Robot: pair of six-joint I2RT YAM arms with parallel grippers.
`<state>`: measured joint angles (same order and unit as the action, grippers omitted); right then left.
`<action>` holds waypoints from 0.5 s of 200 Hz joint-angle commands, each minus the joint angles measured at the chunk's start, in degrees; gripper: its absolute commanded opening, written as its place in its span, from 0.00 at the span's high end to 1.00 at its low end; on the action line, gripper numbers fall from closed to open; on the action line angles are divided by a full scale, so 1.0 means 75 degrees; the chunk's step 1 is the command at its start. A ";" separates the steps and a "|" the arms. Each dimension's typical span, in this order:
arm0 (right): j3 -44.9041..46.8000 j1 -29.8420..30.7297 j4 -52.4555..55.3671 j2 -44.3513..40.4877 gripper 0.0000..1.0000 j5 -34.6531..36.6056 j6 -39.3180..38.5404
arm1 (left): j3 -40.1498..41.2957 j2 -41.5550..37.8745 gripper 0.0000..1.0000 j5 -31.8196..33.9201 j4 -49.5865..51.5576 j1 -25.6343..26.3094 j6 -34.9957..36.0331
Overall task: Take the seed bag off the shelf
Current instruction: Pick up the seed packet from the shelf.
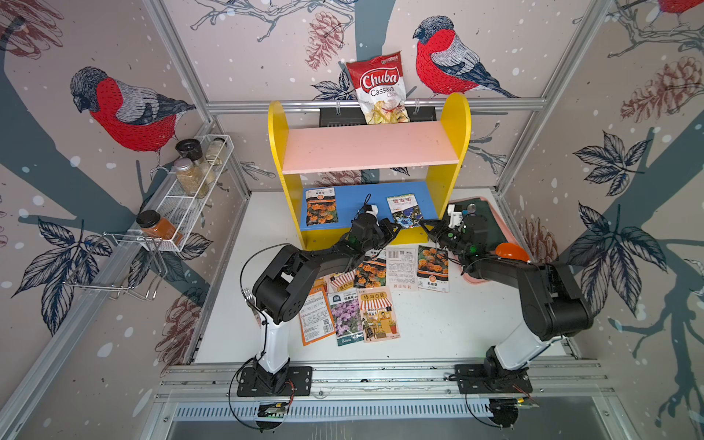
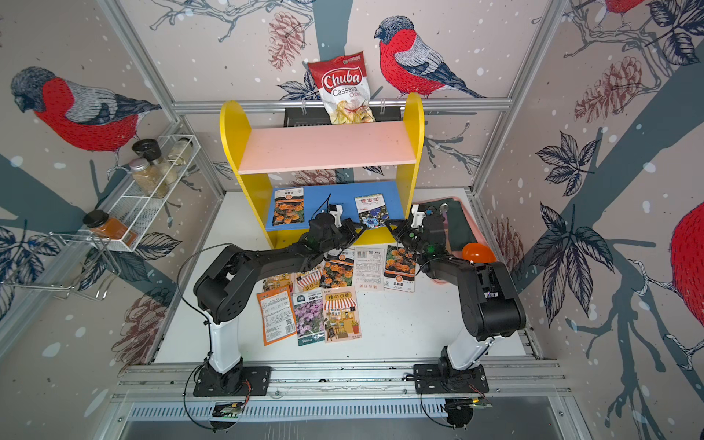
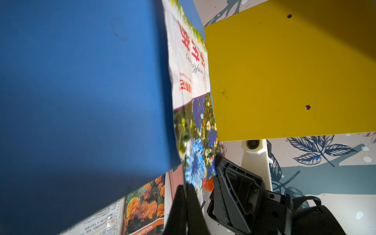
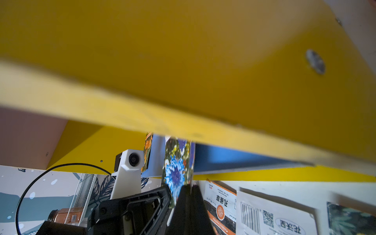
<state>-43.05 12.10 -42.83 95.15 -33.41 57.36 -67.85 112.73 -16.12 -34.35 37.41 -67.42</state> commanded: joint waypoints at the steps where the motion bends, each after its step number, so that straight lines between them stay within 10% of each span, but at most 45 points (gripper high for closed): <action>1: 0.0041 0.0061 -0.0208 -0.0104 1.00 -0.0109 -0.0042 | -0.0007 -0.0086 1.00 -0.0031 -0.0237 0.0015 0.0188; 100: 0.0987 0.0548 0.0158 -0.1489 1.00 0.0576 -0.0421 | 0.0694 -0.0990 1.00 0.0192 -0.0214 0.0307 0.0563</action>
<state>-37.21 15.31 -42.70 86.37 -29.28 55.90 -64.05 107.79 -15.94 -33.74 38.63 -65.41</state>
